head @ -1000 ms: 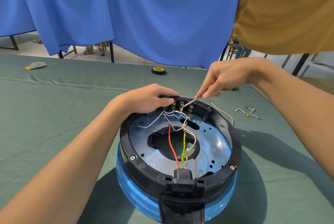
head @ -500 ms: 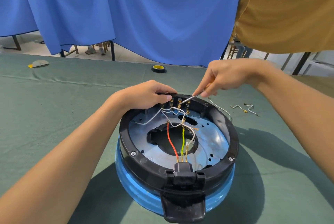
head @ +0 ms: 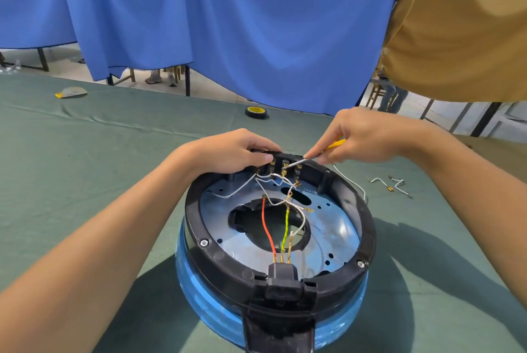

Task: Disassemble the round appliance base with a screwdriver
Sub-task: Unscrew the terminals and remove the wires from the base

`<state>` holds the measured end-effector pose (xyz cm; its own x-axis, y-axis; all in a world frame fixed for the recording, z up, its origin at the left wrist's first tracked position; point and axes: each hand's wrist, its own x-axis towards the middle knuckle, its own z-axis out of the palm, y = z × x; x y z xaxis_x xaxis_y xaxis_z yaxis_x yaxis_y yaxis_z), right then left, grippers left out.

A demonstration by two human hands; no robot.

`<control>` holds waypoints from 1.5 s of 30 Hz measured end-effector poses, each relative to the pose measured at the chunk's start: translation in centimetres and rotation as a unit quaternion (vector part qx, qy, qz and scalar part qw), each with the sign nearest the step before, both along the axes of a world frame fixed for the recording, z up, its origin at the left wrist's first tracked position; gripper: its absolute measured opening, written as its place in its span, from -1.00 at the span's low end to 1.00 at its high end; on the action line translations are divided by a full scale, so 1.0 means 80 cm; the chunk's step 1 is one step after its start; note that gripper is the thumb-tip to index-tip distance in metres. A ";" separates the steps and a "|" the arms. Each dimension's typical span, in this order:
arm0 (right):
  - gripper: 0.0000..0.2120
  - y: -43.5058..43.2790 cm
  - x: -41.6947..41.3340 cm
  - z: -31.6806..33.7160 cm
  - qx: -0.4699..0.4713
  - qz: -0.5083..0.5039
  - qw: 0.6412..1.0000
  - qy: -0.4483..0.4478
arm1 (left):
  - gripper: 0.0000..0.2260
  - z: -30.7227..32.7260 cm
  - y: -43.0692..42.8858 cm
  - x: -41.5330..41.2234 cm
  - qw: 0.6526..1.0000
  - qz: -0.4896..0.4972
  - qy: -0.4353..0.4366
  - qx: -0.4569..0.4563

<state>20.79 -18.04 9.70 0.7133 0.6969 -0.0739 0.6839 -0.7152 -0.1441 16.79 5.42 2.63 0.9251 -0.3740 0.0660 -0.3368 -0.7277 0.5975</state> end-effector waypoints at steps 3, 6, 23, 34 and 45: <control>-0.82 -0.004 -0.017 -0.012 0.008 -0.009 0.999 -0.046 | -0.74 0.000 0.001 0.001 1.000 0.000 0.002 0.002; -0.81 -0.003 -0.026 -0.017 -0.009 -0.008 0.998 -0.066 | -0.74 -0.001 0.001 0.001 1.000 0.003 0.006 -0.003; -0.84 0.006 0.007 0.007 0.004 0.001 0.998 0.070 | -0.73 0.001 -0.001 -0.003 1.000 0.016 0.020 -0.006; -0.74 -0.005 -0.045 -0.023 -0.016 -0.005 0.989 -0.150 | -0.74 0.000 -0.001 -0.001 1.000 0.014 0.012 -0.003; -0.82 0.005 -0.010 0.006 -0.039 0.014 0.998 -0.037 | -0.72 -0.001 0.000 0.002 1.000 0.008 0.014 0.001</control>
